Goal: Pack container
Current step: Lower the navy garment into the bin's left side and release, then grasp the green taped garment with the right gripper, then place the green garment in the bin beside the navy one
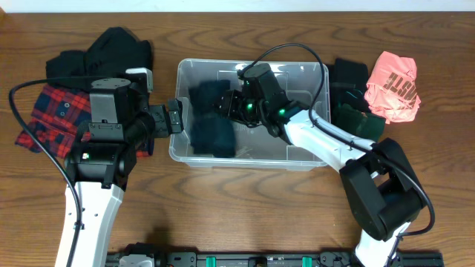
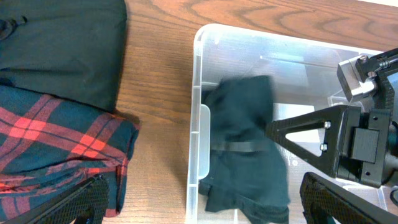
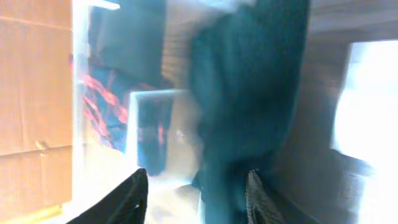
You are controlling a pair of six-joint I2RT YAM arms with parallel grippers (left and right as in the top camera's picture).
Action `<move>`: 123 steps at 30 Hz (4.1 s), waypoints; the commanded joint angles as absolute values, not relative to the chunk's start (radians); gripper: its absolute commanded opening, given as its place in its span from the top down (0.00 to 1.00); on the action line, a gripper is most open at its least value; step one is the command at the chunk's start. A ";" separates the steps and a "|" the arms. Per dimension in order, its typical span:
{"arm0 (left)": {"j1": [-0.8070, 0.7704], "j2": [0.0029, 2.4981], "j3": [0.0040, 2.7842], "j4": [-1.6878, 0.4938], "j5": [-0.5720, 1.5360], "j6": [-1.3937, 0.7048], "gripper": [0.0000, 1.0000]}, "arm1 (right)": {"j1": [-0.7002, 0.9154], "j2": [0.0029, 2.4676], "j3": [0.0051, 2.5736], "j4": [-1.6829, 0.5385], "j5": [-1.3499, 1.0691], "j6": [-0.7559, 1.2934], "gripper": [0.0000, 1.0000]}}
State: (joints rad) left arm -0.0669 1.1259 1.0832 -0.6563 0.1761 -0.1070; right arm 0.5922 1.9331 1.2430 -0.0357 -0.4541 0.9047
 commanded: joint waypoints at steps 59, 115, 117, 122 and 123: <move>-0.062 1.126 1.095 -0.659 0.164 -0.098 0.02 | -0.412 1.505 0.916 -0.614 -0.566 0.186 0.97; -0.062 1.126 1.095 -0.658 0.164 -0.098 0.02 | 0.336 1.643 1.279 -0.626 -0.232 0.416 0.62; -0.062 1.126 1.095 -0.658 0.164 -0.098 0.02 | 0.306 1.568 1.311 -0.670 -0.232 0.385 0.45; -0.062 1.126 1.095 -0.658 0.164 -0.098 0.02 | 0.183 1.392 1.346 -0.703 -0.240 0.376 0.25; -0.062 1.126 1.095 -0.658 0.164 -0.098 0.02 | 0.150 1.367 1.346 -0.706 -0.239 0.376 0.22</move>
